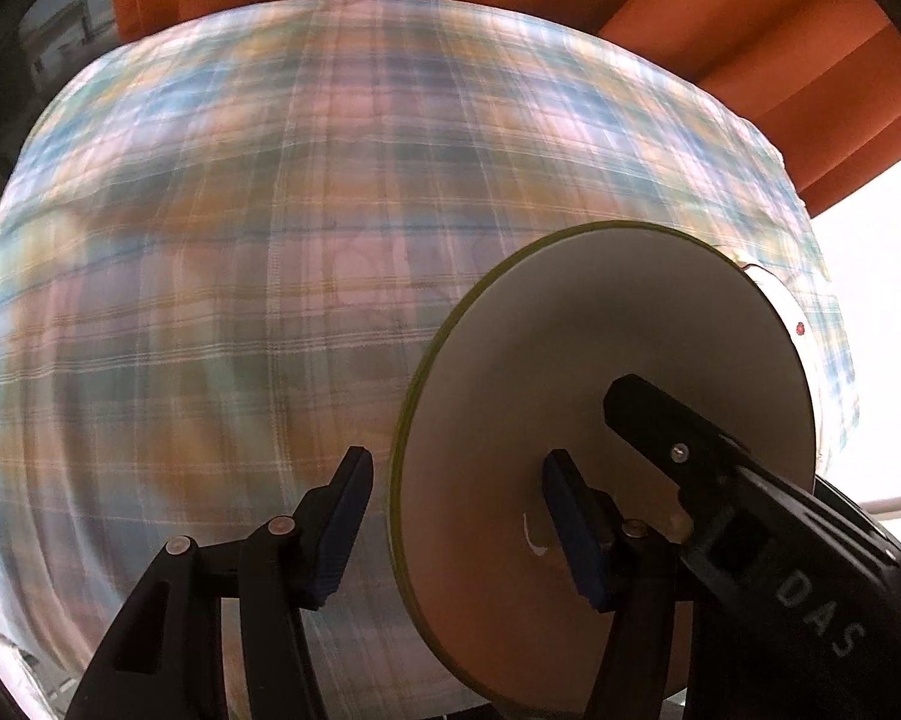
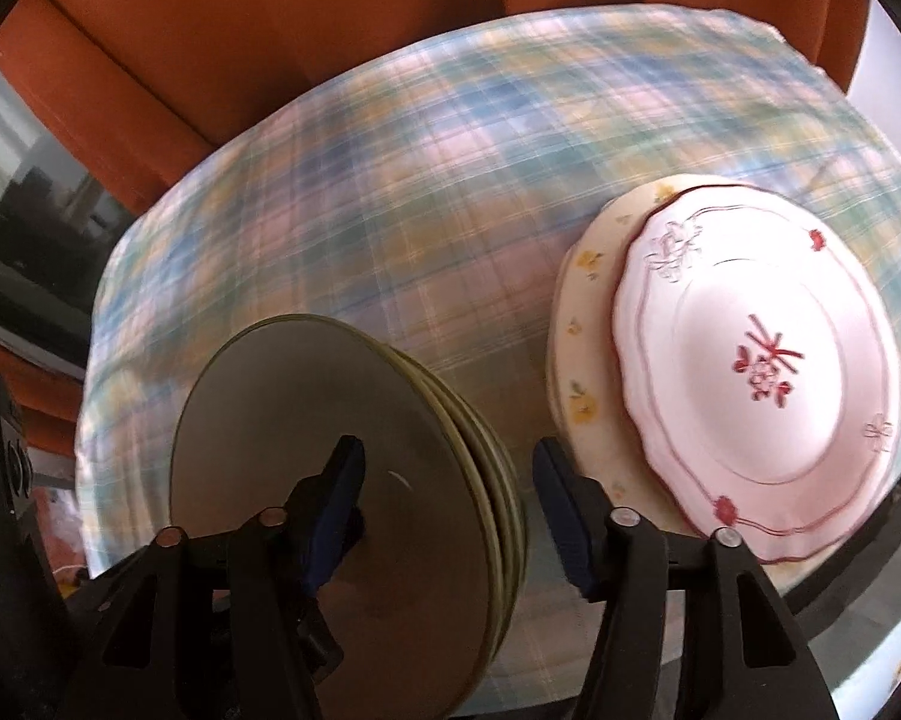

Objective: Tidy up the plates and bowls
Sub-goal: 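Tilt the held plain plates with both tools over the flowered plate stack, then lower the plain plates with both tools onto the red-rimmed plate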

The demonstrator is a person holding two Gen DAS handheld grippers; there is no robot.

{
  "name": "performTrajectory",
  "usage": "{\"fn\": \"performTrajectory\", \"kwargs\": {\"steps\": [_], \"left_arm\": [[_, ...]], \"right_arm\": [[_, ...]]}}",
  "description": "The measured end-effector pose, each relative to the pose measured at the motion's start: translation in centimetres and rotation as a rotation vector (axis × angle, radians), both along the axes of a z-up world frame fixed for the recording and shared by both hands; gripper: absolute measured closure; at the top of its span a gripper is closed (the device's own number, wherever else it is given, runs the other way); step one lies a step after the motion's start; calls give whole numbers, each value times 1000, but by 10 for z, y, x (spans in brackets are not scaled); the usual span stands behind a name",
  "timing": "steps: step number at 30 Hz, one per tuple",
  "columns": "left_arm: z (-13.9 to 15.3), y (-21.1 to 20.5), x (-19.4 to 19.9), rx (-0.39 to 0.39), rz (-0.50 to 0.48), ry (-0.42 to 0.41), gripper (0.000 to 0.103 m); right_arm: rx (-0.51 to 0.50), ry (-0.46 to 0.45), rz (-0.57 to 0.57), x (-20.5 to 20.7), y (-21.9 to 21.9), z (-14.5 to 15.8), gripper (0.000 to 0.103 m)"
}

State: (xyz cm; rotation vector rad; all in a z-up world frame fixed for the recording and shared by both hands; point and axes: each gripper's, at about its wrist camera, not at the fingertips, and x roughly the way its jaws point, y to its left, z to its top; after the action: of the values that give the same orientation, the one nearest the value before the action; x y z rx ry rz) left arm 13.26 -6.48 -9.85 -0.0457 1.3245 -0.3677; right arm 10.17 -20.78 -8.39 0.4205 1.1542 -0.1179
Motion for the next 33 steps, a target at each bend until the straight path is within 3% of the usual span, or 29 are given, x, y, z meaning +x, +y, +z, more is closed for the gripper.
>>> {"fn": "performTrajectory", "kwargs": {"steps": [10, 15, 27, 33], "left_arm": [[4, -9, -8, 88, 82, -20, 43], [8, -21, -10, 120, 67, -73, 53], [10, -11, -9, 86, 96, 0, 55], [30, 5, -9, 67, 63, -40, 55]], "right_arm": [[127, 35, 86, 8, -11, -18, 56], [154, 36, 126, 13, -12, -20, 58], [91, 73, 117, 14, -3, -9, 57], [77, 59, 76, 10, 7, 6, 57]]}}
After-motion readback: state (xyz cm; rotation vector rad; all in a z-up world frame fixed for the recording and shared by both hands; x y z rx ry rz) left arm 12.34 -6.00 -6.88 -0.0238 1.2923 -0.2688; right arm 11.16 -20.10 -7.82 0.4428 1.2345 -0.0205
